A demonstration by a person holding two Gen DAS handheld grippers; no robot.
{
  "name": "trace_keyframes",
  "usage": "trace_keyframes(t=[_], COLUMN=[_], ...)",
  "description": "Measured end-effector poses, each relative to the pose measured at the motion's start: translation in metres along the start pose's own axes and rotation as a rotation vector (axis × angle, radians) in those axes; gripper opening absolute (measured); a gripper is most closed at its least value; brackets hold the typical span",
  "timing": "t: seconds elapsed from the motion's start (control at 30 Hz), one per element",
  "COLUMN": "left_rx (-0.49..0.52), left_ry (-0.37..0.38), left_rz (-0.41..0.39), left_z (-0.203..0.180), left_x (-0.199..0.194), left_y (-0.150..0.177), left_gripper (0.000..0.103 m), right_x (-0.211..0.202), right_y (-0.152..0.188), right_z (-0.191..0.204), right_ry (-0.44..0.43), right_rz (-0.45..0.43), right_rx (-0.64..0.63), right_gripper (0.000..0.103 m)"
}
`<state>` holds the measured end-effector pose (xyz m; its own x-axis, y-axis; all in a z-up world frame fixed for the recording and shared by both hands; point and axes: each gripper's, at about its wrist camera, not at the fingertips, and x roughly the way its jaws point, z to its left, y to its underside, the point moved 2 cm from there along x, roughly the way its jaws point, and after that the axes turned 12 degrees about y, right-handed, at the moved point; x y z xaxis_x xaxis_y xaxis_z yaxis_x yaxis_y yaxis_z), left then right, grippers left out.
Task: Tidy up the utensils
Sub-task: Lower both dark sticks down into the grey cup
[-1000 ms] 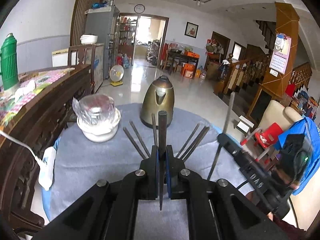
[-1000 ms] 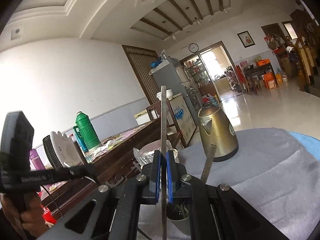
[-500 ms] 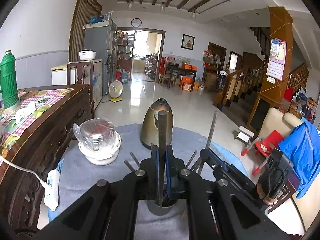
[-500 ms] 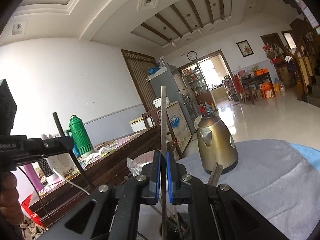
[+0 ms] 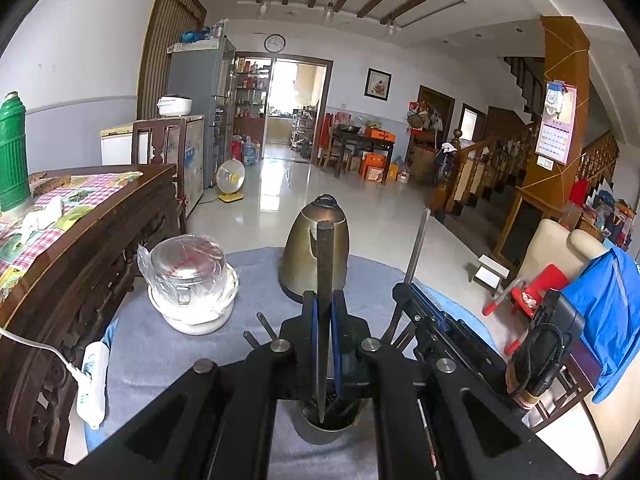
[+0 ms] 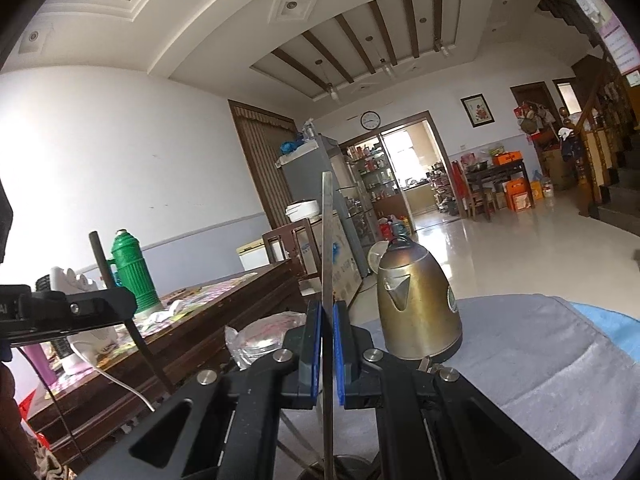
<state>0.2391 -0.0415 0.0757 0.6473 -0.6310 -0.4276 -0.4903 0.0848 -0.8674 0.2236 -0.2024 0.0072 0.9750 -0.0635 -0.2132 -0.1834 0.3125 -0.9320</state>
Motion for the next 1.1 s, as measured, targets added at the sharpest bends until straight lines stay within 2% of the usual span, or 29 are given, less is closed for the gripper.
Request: trace_keyframes(t=[0.4,1.1], left_rx=[-0.017,-0.041], left_ry=[-0.017,-0.028], left_rz=[0.037,0.076], left_z=[0.01,0.013], left_x=[0.028,0.041], left_y=[0.009,0.024], left_gripper=[0.006,0.006], right_x=[0.021,0.029], right_y=[0.017,0.037], right_z=[-0.006,-0.002], right_ry=[0.06,0.07], right_rz=[0.034,0.099], right_rx=[-0.007,-0.021], right_gripper=[0.006,0.006])
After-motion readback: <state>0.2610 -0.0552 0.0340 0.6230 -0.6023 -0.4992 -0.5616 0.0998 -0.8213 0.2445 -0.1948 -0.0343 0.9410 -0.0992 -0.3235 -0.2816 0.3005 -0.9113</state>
